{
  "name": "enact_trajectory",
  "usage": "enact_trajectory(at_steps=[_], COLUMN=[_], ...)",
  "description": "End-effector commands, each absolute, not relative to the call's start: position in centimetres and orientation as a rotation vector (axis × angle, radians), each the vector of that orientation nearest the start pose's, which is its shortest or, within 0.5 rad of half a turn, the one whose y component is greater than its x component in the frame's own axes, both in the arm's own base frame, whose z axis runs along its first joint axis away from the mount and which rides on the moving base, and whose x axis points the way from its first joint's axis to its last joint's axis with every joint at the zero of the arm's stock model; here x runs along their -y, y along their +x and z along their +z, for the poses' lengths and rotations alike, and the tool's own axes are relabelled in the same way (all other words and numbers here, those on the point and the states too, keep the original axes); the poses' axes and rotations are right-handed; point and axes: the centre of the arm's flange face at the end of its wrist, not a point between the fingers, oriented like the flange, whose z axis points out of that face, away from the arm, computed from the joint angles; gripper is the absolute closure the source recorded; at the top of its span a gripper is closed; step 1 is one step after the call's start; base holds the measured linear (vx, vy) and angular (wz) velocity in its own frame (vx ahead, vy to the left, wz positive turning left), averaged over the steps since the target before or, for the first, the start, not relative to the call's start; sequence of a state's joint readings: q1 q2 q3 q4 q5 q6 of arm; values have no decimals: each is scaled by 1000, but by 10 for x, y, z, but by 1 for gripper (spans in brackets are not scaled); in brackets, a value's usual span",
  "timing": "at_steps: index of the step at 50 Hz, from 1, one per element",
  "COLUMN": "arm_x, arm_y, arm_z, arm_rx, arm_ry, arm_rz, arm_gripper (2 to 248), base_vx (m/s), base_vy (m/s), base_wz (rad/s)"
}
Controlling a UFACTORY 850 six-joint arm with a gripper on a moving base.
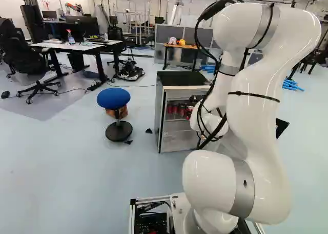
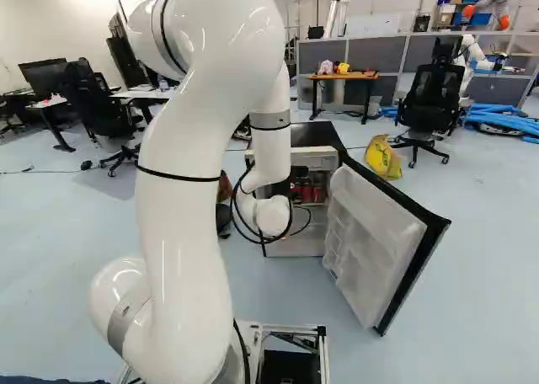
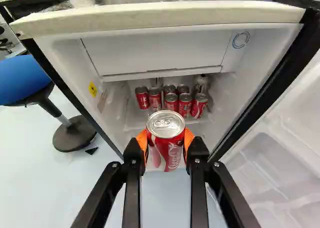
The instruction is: Grab a drink from the fridge
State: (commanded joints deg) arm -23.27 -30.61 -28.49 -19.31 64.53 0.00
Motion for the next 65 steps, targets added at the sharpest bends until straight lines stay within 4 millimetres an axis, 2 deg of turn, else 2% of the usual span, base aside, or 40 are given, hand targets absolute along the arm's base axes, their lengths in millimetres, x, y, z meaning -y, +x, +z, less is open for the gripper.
enact_trajectory(at_steps=[39,65], arm_x=[140,138], arm_y=[378,374], arm_z=[270,297], arm_rx=[-186,-173], arm_ry=[-2690,-2654], arm_rz=[-1784,-1869], arm_gripper=[157,157], base_vx=[0,0], base_vy=[0,0], base_wz=[0,0])
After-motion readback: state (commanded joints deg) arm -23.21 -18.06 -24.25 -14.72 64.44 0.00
